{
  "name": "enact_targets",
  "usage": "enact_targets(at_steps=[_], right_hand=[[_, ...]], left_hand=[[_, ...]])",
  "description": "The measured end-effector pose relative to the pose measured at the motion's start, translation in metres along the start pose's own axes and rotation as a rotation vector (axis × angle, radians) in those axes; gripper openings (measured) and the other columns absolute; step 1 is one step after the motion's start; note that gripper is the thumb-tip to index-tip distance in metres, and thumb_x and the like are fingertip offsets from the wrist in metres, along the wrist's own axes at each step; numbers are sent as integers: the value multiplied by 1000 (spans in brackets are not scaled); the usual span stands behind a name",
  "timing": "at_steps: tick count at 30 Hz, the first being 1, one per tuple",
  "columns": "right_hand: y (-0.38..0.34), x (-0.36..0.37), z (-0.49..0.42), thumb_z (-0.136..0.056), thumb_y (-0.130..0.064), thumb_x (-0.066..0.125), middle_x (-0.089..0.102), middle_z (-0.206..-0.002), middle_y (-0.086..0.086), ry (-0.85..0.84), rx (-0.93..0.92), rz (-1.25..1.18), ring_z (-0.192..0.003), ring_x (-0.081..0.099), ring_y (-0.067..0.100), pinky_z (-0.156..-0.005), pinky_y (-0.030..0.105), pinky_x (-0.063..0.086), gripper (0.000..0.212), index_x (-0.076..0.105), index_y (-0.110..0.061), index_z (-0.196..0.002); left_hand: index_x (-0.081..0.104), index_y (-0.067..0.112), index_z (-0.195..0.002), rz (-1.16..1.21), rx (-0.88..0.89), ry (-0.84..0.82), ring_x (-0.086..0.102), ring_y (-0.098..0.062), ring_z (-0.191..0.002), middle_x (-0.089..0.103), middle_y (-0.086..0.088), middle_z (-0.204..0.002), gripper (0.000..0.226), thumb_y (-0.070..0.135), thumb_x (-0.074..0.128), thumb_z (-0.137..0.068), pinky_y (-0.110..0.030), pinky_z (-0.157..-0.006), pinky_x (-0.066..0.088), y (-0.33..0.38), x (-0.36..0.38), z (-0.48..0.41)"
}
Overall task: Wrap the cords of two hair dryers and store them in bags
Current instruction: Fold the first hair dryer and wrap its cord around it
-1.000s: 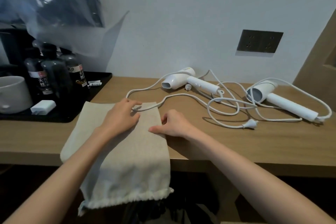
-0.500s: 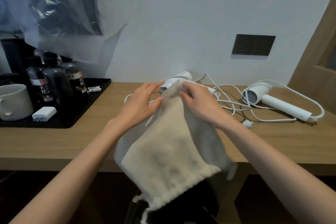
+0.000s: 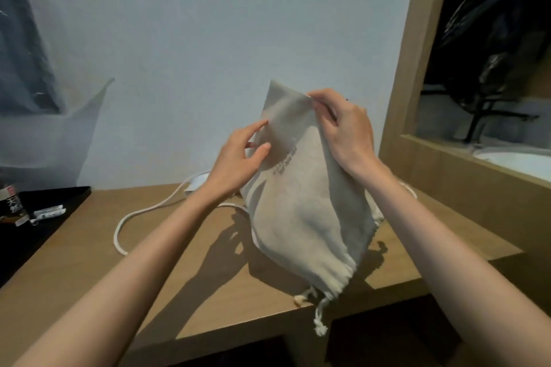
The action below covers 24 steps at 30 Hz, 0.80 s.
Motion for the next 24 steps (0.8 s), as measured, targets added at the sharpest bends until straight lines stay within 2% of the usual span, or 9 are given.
enact_targets(at_steps=[3, 6, 8, 11, 14, 17, 20, 24], right_hand=[[26, -25, -6, -98, -34, 50, 72, -100, -10, 90, 35, 63, -96, 66, 19, -74, 38, 50, 20, 66, -31, -109], [53, -48, -12, -99, -35, 49, 72, -98, -8, 136, 80, 174, -96, 64, 19, -66, 28, 35, 21, 66, -32, -111], [74, -62, -17, -100, -35, 47, 71, -98, -8, 150, 103, 237, -96, 64, 19, -65, 26, 30, 22, 66, -32, -112], [104, -82, -29, -101, -36, 43, 71, -104, -9, 175, 90, 343, -97, 64, 20, -67, 28, 34, 25, 64, -32, -114], [133, -103, -44, -101, -34, 42, 71, -105, -6, 222, 65, 458, -95, 66, 24, -69, 34, 45, 26, 63, -33, -115], [158, -122, -59, -101, -28, 44, 70, -101, -4, 259, 29, 571, -91, 66, 27, -68, 39, 50, 26, 63, -33, -117], [178, -130, -69, -98, -22, 50, 72, -96, 0, 235, -38, 705, -83, 67, 28, -57, 32, 45, 25, 64, -29, -116], [215, -122, -71, -88, -16, 60, 71, -88, 3, 124, -70, 858, -77, 67, 29, -50, 30, 38, 24, 66, -24, -110]], left_hand=[[44, 31, -140, -3, 39, -56, 51, -16, -119, 46, -1, -139, 47, 23, 54, -96, -25, -96, 42, 16, 35, -21], [42, 29, -142, 27, 80, -124, 49, -18, -123, 45, -2, -141, 49, 22, 55, -95, -31, -102, 41, 30, 77, -43], [39, 27, -144, 49, 105, -169, 45, -17, -127, 43, -2, -144, 51, 22, 54, -96, -28, -103, 38, 39, 110, -58], [33, 32, -145, 106, 114, -243, 41, -10, -123, 37, 1, -148, 53, 24, 52, -97, -25, -99, 35, 50, 159, -80], [33, 31, -146, 148, 156, -298, 37, -9, -132, 36, 5, -150, 53, 23, 52, -97, -30, -109, 34, 60, 203, -101], [32, 29, -147, 180, 173, -357, 33, -7, -133, 34, 6, -150, 52, 20, 49, -98, -28, -111, 28, 68, 242, -117], [29, 27, -148, 196, 174, -407, 28, -12, -138, 30, 2, -153, 51, 19, 44, -100, -32, -114, 25, 74, 277, -127], [26, 28, -148, 213, 143, -480, 28, -13, -139, 28, 4, -154, 51, 20, 42, -101, -25, -107, 24, 71, 316, -130]])
Point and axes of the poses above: each hand's wrist, its own z-axis away from the middle knuckle, its own x-axis out of the palm, y = z × x, the point moved 8 cm from there along -z, towards the middle knuckle
